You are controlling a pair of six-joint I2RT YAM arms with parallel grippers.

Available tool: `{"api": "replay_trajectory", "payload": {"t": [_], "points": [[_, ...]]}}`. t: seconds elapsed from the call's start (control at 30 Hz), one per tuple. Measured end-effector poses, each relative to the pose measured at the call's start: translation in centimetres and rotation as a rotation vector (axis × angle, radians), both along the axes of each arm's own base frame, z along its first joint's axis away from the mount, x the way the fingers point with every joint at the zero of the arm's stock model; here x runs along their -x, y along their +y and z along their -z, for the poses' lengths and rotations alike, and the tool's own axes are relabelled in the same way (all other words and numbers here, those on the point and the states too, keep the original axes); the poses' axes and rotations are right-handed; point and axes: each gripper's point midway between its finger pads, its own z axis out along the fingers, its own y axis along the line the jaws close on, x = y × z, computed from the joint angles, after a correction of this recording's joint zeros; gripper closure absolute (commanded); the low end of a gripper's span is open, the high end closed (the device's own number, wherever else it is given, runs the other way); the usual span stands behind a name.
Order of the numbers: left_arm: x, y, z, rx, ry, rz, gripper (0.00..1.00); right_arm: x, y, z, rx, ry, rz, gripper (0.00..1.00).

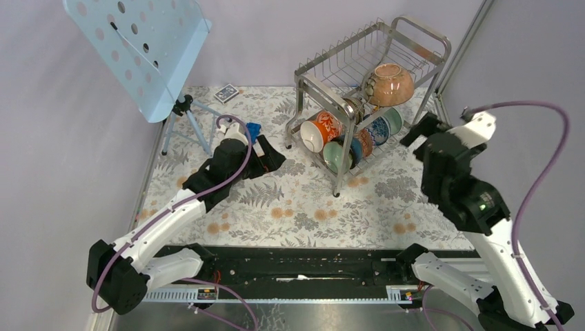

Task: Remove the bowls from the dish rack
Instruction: Pick up the bowl from the dish rack.

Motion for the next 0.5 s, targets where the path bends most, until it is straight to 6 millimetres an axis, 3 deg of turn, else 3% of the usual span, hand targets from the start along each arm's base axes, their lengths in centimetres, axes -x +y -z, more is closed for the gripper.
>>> {"api": "replay_trajectory", "payload": {"t": [0.1, 0.33, 0.5], "points": [[0.3, -0.2, -0.2, 0.013, 0.001, 0.012, 0.01, -1.2, -0.1, -5.6, -0.060, -0.121, 0.008, 0.00], [1.4, 0.2, 0.1, 0.035, 0.000, 0.022, 0.01, -2.6, 2.0, -13.8, -0.079, -0.264, -0.123, 0.00], [1.6, 0.1, -0.1, 0.047, -0.005, 0.026, 0.01, -5.1, 3.3, -20.5, -0.106, -0.360, -0.159, 0.00]]}}
